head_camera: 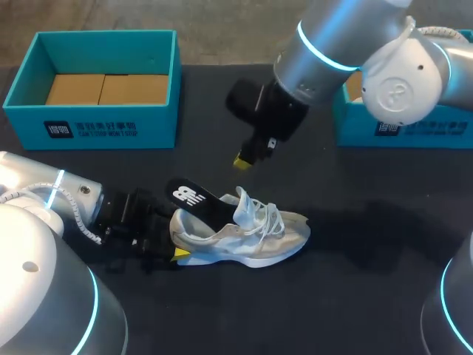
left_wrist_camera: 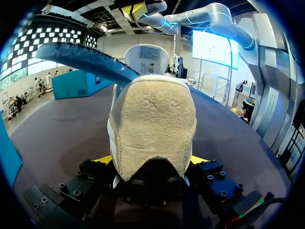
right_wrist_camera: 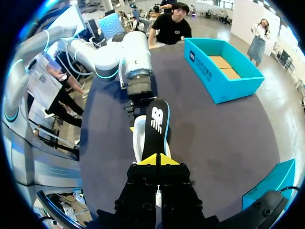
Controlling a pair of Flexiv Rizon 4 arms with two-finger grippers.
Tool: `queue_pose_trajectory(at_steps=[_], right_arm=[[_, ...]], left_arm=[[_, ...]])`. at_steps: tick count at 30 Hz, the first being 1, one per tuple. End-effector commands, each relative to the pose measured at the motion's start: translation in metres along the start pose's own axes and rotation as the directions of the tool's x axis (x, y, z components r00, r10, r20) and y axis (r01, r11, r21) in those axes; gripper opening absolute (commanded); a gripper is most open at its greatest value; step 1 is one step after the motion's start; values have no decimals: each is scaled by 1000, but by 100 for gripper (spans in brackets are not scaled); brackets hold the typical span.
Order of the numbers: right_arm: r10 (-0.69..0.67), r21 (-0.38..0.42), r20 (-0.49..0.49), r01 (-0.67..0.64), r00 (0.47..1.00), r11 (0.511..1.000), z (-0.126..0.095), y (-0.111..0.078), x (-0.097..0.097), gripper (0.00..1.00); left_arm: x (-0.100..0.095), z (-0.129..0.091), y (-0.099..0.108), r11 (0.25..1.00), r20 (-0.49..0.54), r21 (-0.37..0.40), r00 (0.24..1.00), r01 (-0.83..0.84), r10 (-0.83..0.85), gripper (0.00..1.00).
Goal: Take the shoe out of the shoebox, open the shoe tongue, remove and reinsert the insole, then place the shoe into the shoebox
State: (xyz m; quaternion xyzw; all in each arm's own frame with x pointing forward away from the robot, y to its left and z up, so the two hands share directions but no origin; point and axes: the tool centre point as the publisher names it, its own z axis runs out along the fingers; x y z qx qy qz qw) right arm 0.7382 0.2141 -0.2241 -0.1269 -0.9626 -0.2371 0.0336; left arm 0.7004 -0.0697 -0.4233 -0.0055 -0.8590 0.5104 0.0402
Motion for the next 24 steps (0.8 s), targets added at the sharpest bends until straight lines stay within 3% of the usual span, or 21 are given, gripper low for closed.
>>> queue_pose_trajectory(at_steps=[1, 3, 4, 5, 6, 15, 24], right_arm=[[-4, -4, 3, 4, 1000, 1000, -3, -4, 1, 0], [-15, -8, -2, 15, 1000, 1000, -1, -3, 0, 0], [-19, -7, -4, 19, 1000, 1000, 0, -2, 0, 22], [-19, -7, -4, 19, 1000, 1000, 1, -1, 0, 96], [-24, -7, -5, 24, 1000, 1000, 1, -1, 0, 100], [-40, -15, -28, 40, 999, 999, 14, 6, -4, 100], [-74, -34, -97, 71, 993, 997, 42, 18, -10, 100]], left_arm=[[-1, 3, 2, 1000, 0, -3, 1000, 0, 0, 0], [-1, 3, 2, 1000, 0, -3, 1000, 0, 0, 0], [-1, 3, 2, 1000, 0, -3, 1000, 0, 0, 0], [-1, 3, 2, 1000, 0, -3, 1000, 0, 0, 0], [-1, 3, 2, 1000, 0, -3, 1000, 0, 0, 0], [-1, 3, 2, 1000, 0, -3, 1000, 0, 0, 0], [-1, 3, 2, 1000, 0, -3, 1000, 0, 0, 0]])
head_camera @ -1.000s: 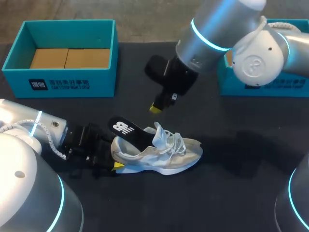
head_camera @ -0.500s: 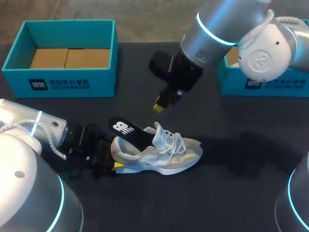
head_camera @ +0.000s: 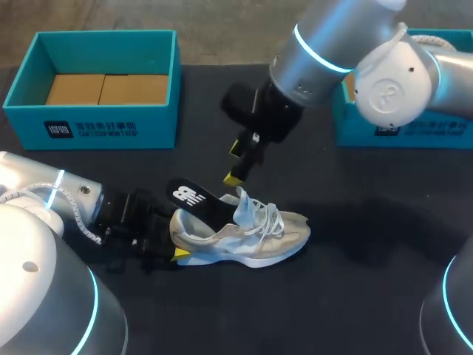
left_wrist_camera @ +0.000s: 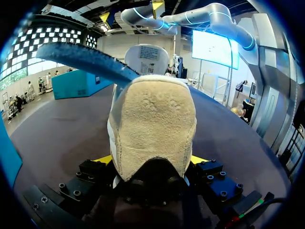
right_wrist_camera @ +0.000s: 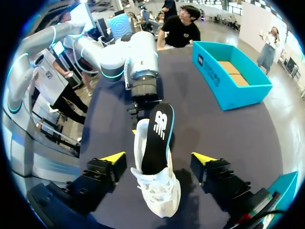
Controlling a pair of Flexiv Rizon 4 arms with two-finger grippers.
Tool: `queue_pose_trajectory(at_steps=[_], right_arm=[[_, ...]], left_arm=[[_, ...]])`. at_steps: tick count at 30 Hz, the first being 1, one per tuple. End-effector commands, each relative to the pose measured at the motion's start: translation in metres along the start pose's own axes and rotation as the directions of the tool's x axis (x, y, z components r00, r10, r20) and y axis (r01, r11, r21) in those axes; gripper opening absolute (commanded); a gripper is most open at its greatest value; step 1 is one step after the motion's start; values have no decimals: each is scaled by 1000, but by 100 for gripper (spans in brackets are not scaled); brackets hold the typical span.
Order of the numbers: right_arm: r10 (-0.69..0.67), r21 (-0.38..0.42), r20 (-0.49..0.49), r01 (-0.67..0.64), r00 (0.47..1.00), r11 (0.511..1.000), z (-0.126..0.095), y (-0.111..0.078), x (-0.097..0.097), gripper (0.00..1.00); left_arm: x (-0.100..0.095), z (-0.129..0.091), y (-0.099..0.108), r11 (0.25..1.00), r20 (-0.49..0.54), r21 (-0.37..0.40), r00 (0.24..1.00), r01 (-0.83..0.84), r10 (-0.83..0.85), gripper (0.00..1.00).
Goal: Take the shoe out of the shoebox, open the shoe tongue, remove and reinsert the insole, then place the shoe into the shoebox
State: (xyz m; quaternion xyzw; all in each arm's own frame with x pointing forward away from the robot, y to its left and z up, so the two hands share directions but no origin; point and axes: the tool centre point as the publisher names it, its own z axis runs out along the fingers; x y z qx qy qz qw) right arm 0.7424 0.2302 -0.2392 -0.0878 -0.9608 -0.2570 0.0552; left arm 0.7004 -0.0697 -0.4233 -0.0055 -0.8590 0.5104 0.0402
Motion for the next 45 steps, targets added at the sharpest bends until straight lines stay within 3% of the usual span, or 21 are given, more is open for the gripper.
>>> queue_pose_trajectory(at_steps=[1, 18, 29, 33, 34, 38, 40, 45], right_arm=[[-5, 0, -40, 5, 999, 1000, 25, 9, -11, 100], [8, -12, -203, -11, 979, 1000, 73, 4, -20, 100], [0, -25, -294, -7, 956, 1000, 90, 2, -17, 91], [1, -7, -306, -3, 952, 1000, 94, 2, -14, 80], [3, -4, -308, -4, 951, 1000, 95, 2, -13, 71], [7, -1, -319, -8, 948, 1000, 100, 2, -12, 66], [9, -2, -326, -10, 945, 1000, 102, 2, -12, 51], [5, 0, -344, -5, 939, 1000, 104, 4, -8, 47]], left_arm=[[-1, 3, 2, 1000, 0, -3, 1000, 0, 0, 0], [-1, 3, 2, 1000, 0, -3, 1000, 0, 0, 0], [-1, 3, 2, 1000, 0, -3, 1000, 0, 0, 0], [-1, 3, 2, 1000, 0, -3, 1000, 0, 0, 0], [-1, 3, 2, 1000, 0, -3, 1000, 0, 0, 0], [-1, 3, 2, 1000, 0, -3, 1000, 0, 0, 0], [-1, 3, 2, 1000, 0, -3, 1000, 0, 0, 0], [-1, 3, 2, 1000, 0, -3, 1000, 0, 0, 0]])
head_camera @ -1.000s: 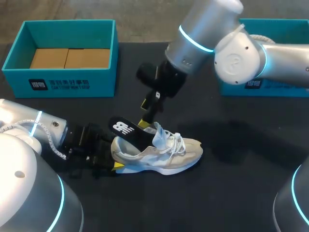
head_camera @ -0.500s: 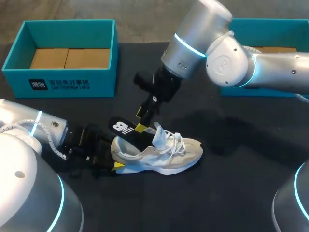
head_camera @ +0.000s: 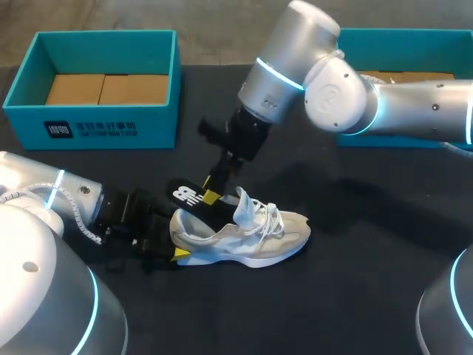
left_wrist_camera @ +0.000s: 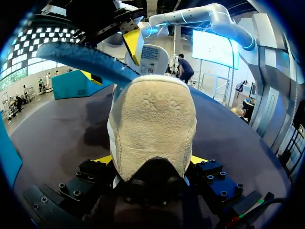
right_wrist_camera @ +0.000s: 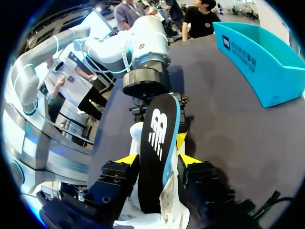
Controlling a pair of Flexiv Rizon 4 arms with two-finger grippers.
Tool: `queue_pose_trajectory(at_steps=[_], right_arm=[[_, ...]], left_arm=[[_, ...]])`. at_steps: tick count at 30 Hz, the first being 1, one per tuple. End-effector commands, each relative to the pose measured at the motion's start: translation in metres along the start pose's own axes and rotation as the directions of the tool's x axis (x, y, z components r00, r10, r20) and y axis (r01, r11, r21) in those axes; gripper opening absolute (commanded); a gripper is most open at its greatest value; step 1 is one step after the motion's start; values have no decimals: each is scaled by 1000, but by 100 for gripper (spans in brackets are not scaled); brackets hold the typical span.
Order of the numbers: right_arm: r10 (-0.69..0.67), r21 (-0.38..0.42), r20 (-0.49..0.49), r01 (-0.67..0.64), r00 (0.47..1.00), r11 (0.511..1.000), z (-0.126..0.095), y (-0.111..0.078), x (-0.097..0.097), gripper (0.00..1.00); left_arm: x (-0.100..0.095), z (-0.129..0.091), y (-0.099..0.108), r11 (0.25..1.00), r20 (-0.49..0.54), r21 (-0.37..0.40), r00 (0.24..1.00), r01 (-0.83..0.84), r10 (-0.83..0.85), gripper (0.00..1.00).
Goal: Take the shoe out of the shoebox, open the shoe tongue, remove and reinsert the insole, then place the shoe into the shoebox
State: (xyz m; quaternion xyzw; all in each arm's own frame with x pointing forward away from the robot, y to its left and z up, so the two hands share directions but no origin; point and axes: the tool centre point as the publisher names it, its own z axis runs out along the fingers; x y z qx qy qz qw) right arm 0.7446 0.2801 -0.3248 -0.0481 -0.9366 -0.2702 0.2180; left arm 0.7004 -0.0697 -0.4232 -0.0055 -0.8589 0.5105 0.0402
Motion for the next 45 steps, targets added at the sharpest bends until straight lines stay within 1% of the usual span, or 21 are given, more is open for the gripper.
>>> queue_pose_trajectory(at_steps=[1, 6, 13, 17, 22, 23, 24, 29, 35, 39, 41, 45], right_arm=[[-6, 6, -16, 6, 1000, 1000, 5, 2, -1, 47], [-2, 5, -29, 2, 1000, 1000, 10, -1, 0, 47], [3, 0, -43, -3, 999, 1000, 16, 0, 0, 43], [4, -1, -45, -4, 999, 1000, 18, -1, 0, 31], [3, 0, -49, -3, 999, 1000, 19, -1, 0, 8], [3, -1, -48, -3, 999, 1000, 19, -1, 1, 1], [4, -1, -48, -4, 999, 1000, 20, -1, 1, 0], [4, -7, -49, -5, 999, 1000, 19, 0, 4, 0], [-9, -31, -46, 8, 999, 999, 11, 7, 9, 0], [-17, -46, -32, 16, 999, 999, 4, 15, 10, 0], [-21, -72, -28, 19, 999, 997, 1, 19, 10, 0], [-25, -98, 0, 25, 1000, 995, -10, 30, 10, 0]], left_arm=[[-1, 3, 2, 1000, 0, -3, 1000, 0, 0, 0], [-1, 3, 2, 1000, 0, -3, 1000, 0, 0, 0], [-1, 3, 2, 1000, 0, -3, 1000, 0, 0, 0], [-1, 3, 2, 1000, 0, -3, 1000, 0, 0, 0], [-1, 3, 2, 1000, 0, -3, 1000, 0, 0, 0], [-1, 3, 2, 1000, 0, -3, 1000, 0, 0, 0], [-1, 3, 2, 1000, 0, -3, 1000, 0, 0, 0], [-1, 3, 2, 1000, 0, -3, 1000, 0, 0, 0], [-1, 3, 2, 1000, 0, -3, 1000, 0, 0, 0], [-1, 3, 2, 1000, 0, -3, 1000, 0, 0, 0], [-1, 3, 2, 1000, 0, -3, 1000, 0, 0, 0], [-1, 3, 2, 1000, 0, -3, 1000, 0, 0, 0]])
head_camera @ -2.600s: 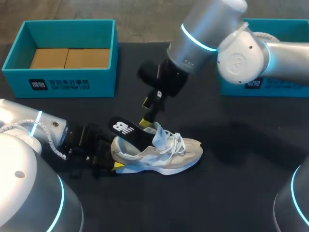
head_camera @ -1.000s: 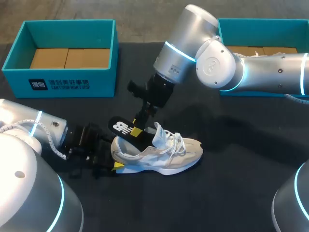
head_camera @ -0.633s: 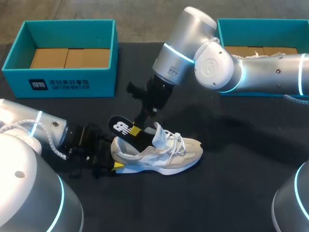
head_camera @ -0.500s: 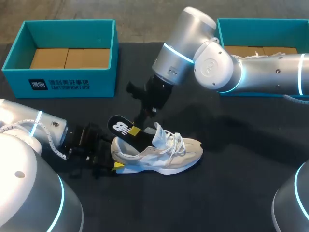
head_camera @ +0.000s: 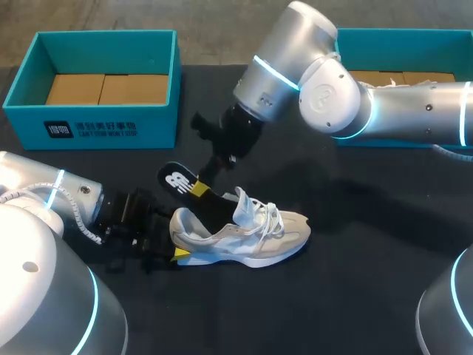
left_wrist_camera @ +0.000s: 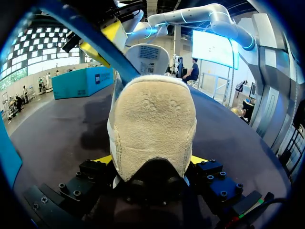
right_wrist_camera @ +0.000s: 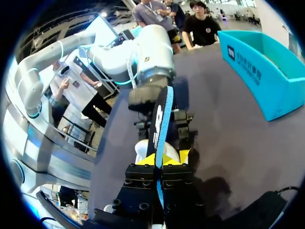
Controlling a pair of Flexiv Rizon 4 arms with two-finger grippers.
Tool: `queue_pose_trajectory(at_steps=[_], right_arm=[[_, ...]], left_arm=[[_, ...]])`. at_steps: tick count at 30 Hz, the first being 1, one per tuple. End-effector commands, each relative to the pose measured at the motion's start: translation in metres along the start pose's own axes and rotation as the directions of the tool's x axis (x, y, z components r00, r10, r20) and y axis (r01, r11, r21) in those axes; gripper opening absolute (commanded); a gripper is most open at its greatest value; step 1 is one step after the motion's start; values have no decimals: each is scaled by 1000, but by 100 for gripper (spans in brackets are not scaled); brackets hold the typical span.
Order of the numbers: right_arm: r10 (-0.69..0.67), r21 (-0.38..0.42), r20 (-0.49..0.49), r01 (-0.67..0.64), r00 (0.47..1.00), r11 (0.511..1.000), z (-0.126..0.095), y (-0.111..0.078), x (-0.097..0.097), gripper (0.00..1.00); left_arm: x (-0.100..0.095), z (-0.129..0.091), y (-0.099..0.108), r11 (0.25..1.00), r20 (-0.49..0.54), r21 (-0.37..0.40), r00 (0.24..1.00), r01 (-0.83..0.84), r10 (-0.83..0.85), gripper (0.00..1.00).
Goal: Take the shoe out of the shoebox, open the shoe tongue, remove and reinsert the insole, then place the shoe into the shoebox
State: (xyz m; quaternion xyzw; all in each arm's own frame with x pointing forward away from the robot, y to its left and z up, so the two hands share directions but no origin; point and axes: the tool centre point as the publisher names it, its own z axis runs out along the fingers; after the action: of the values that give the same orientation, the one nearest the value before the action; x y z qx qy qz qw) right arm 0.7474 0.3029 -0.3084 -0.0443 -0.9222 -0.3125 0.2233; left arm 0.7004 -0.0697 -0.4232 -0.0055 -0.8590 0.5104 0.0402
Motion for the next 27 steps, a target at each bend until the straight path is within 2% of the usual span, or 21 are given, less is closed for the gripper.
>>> queue_pose_trajectory(at_steps=[1, 8, 16, 27], right_arm=[[-7, -17, 24, 7, 1000, 1000, -10, 5, 6, 0], [-27, -28, 51, 28, 998, 999, -25, 19, 6, 0], [-25, -106, 86, 34, 996, 994, -39, 35, 3, 0], [-37, -192, 178, 72, 983, 979, -66, 68, -4, 0]], left_arm=[[-1, 3, 2, 1000, 0, -3, 1000, 0, 0, 0], [-1, 3, 2, 1000, 0, -3, 1000, 0, 0, 0], [-1, 3, 2, 1000, 0, -3, 1000, 0, 0, 0], [-1, 3, 2, 1000, 0, -3, 1000, 0, 0, 0]])
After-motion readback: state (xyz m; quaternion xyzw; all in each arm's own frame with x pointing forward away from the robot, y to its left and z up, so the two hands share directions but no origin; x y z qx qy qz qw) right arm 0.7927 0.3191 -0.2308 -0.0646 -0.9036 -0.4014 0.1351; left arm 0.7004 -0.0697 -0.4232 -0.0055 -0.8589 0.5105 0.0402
